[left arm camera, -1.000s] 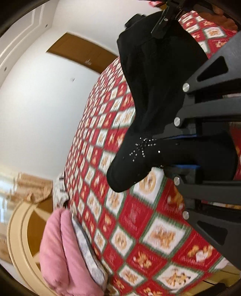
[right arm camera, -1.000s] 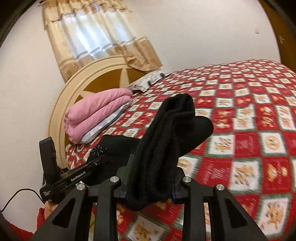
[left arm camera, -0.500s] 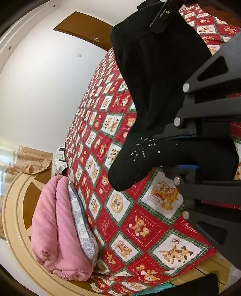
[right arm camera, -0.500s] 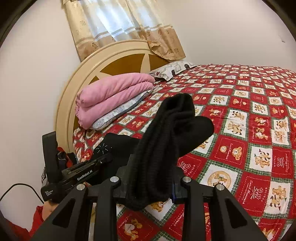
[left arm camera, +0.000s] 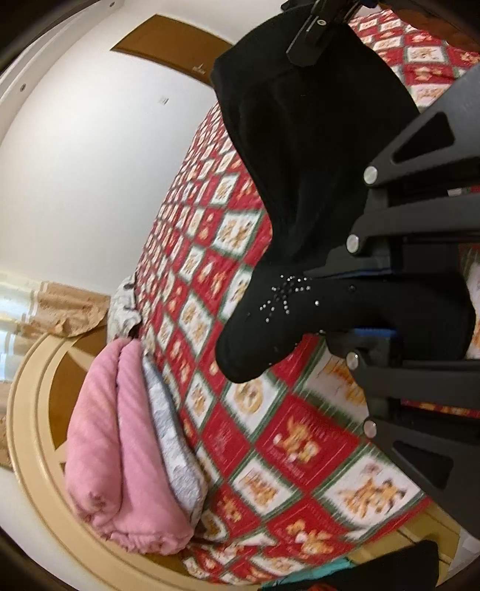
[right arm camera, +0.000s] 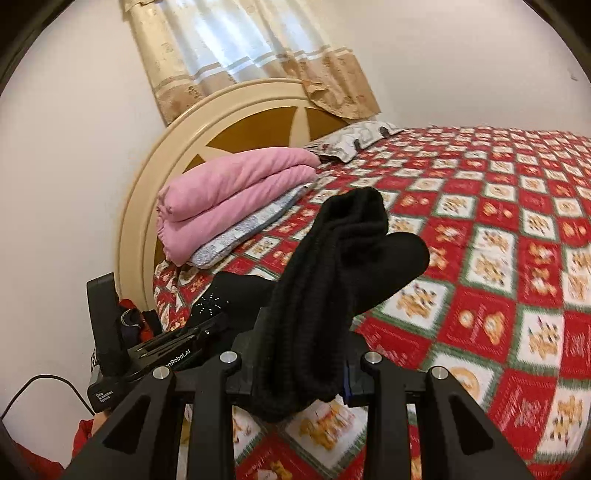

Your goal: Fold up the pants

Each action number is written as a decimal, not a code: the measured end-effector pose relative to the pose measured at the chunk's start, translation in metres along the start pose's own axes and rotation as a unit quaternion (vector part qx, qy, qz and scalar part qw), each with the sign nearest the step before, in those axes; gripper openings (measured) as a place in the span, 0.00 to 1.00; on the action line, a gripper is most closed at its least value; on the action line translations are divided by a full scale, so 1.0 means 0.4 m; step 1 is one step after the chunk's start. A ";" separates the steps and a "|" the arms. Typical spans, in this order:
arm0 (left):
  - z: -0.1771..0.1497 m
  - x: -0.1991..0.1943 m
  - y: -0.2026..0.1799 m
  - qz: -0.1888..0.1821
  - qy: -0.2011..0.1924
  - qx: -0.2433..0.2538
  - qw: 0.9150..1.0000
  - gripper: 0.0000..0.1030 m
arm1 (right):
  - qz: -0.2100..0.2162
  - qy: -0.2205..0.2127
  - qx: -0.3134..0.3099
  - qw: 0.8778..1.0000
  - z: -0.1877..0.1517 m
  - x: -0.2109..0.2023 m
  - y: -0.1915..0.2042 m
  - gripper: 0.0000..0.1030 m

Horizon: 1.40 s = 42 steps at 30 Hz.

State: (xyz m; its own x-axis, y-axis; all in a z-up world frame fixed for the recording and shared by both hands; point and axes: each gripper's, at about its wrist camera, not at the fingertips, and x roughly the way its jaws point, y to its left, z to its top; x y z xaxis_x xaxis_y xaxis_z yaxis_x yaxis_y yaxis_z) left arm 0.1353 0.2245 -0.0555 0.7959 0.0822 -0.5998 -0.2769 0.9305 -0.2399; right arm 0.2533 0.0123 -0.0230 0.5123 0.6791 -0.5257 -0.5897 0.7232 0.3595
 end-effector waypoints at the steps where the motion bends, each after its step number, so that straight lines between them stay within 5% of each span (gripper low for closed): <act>1: 0.009 0.000 0.009 0.009 -0.005 0.000 1.000 0.19 | 0.002 -0.001 -0.003 1.000 0.012 0.015 0.004 0.31; 7: 0.034 0.028 0.034 0.074 -0.043 0.019 0.996 0.19 | -0.018 0.002 -0.040 0.999 0.055 0.108 0.002 0.31; 12: 0.015 0.103 0.066 0.047 -0.010 -0.009 0.999 0.19 | -0.046 0.021 -0.031 0.998 0.043 0.202 -0.071 0.31; 19: -0.011 0.150 0.070 0.071 0.012 0.002 0.997 0.19 | -0.103 0.054 -0.029 0.993 0.001 0.291 -0.166 0.31; 28: -0.043 0.186 0.079 0.087 0.035 0.018 0.995 0.21 | -0.171 0.083 -0.090 0.978 -0.028 0.366 -0.154 0.31; 33: -0.055 0.179 0.102 0.086 0.044 0.013 0.995 0.30 | -0.144 0.086 -0.056 0.984 -0.031 0.360 -0.189 0.37; 35: -0.062 0.166 0.108 0.089 0.041 0.020 0.995 0.33 | -0.112 0.085 -0.020 0.990 -0.035 0.336 -0.217 0.48; 37: -0.067 0.150 0.118 0.094 0.038 0.025 0.995 0.42 | -0.073 0.079 0.024 0.994 -0.043 0.301 -0.248 0.48; 42: -0.068 0.116 0.145 0.096 0.046 0.023 0.994 0.52 | -0.038 -0.007 0.161 0.986 -0.070 0.152 -0.339 0.48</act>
State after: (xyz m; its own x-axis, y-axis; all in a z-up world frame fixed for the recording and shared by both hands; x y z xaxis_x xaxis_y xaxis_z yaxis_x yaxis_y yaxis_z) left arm 0.1417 0.2725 -0.1179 0.6781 0.2282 -0.6986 -0.3918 0.9165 -0.0809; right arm 0.3469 -0.0480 -0.1253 0.5567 0.6214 -0.5513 -0.3211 0.7730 0.5471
